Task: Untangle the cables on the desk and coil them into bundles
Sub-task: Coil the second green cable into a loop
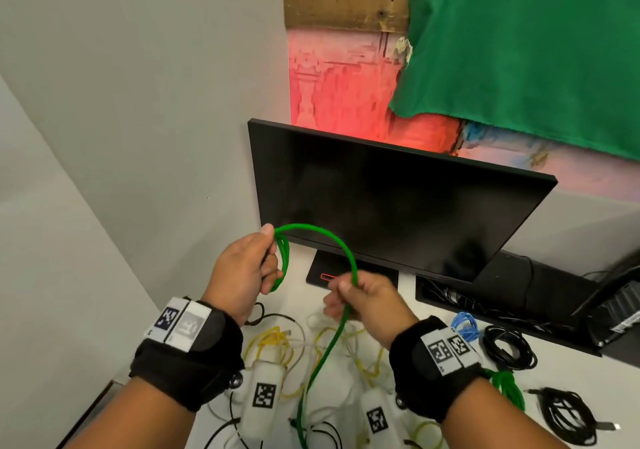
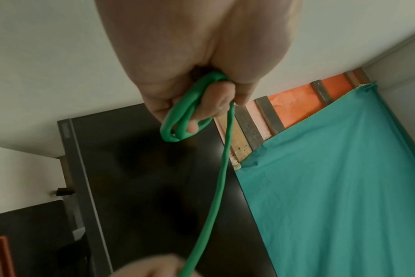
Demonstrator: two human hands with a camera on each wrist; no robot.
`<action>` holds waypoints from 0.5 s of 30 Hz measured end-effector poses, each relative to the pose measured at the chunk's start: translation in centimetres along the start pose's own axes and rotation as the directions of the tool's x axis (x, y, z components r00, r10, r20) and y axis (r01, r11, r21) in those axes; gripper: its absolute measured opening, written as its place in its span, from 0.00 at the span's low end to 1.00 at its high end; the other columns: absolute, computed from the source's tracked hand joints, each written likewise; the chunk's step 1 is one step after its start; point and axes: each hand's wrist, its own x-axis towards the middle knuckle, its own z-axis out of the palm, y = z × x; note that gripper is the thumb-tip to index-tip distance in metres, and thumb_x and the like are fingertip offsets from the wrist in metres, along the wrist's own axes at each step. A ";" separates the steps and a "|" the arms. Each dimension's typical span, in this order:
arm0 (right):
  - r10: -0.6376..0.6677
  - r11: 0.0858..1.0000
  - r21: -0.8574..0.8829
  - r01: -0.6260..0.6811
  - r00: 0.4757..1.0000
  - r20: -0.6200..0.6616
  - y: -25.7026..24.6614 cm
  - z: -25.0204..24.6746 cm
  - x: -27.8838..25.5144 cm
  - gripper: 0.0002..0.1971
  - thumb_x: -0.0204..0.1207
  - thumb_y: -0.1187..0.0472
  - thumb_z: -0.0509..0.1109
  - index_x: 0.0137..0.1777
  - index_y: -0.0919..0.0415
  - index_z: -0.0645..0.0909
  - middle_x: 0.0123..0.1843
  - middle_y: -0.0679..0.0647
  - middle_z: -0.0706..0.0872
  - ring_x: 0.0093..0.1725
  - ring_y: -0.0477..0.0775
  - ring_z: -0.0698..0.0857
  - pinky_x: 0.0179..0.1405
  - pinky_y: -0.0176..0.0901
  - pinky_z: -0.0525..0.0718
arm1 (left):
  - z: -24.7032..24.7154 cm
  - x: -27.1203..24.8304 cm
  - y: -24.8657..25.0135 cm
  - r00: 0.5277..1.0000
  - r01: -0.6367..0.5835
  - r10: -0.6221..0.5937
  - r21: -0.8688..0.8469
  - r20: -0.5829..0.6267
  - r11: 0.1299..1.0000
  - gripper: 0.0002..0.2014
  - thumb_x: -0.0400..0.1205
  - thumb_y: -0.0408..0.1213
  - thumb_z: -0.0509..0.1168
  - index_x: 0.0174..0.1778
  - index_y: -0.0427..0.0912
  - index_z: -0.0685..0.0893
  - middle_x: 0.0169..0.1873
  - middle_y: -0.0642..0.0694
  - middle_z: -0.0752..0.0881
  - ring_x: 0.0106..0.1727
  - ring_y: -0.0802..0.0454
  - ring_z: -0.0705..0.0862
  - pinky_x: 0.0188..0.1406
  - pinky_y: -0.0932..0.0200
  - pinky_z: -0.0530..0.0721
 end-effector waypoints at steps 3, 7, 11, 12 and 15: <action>-0.091 0.989 0.079 0.121 0.945 -0.313 -0.6 -0.6 1.3 0.02 0.82 0.63 0.71 0.49 0.61 0.82 0.33 0.53 0.89 0.36 0.58 0.92 0.39 0.46 0.89 | -0.2 -0.2 0.3 0.999 0.014 -0.012 -0.064 0.038 0.998 0.19 0.86 0.53 0.58 0.36 0.42 0.77 0.21 0.49 0.64 0.20 0.51 0.64 0.45 0.48 0.81; -0.038 0.981 -0.192 -0.024 0.948 -0.316 2.4 0.4 0.6 0.07 0.78 0.61 0.76 0.42 0.60 0.81 0.32 0.51 0.85 0.36 0.56 0.91 0.43 0.55 0.89 | 0.4 -0.1 0.9 0.994 -0.030 0.041 -0.108 0.102 0.994 0.19 0.80 0.56 0.59 0.33 0.46 0.78 0.20 0.50 0.66 0.19 0.52 0.65 0.42 0.53 0.82; 0.022 0.921 -0.377 -0.103 0.977 -0.212 4.2 2.7 -0.1 0.10 0.84 0.60 0.68 0.39 0.58 0.80 0.36 0.53 0.82 0.36 0.53 0.83 0.42 0.47 0.82 | 1.5 -0.5 -0.7 0.988 -0.096 0.090 0.041 0.129 0.995 0.22 0.81 0.58 0.56 0.34 0.43 0.76 0.21 0.48 0.70 0.21 0.51 0.70 0.43 0.48 0.78; 0.017 0.847 -0.525 -0.082 0.992 -0.126 3.9 3.2 -0.2 0.11 0.85 0.58 0.66 0.40 0.55 0.78 0.37 0.51 0.81 0.39 0.52 0.81 0.43 0.44 0.79 | 1.5 -0.4 -1.2 0.984 -0.118 0.101 0.113 0.147 0.987 0.23 0.80 0.60 0.56 0.34 0.41 0.75 0.21 0.48 0.72 0.23 0.51 0.72 0.41 0.50 0.77; 0.065 0.703 -0.707 0.078 0.983 0.173 2.4 5.3 -1.5 0.10 0.87 0.55 0.60 0.45 0.53 0.78 0.41 0.49 0.80 0.43 0.50 0.78 0.44 0.41 0.74 | 1.2 0.1 -2.6 0.964 -0.207 0.131 0.345 0.230 0.915 0.25 0.81 0.59 0.57 0.35 0.38 0.73 0.23 0.47 0.78 0.26 0.53 0.79 0.35 0.64 0.76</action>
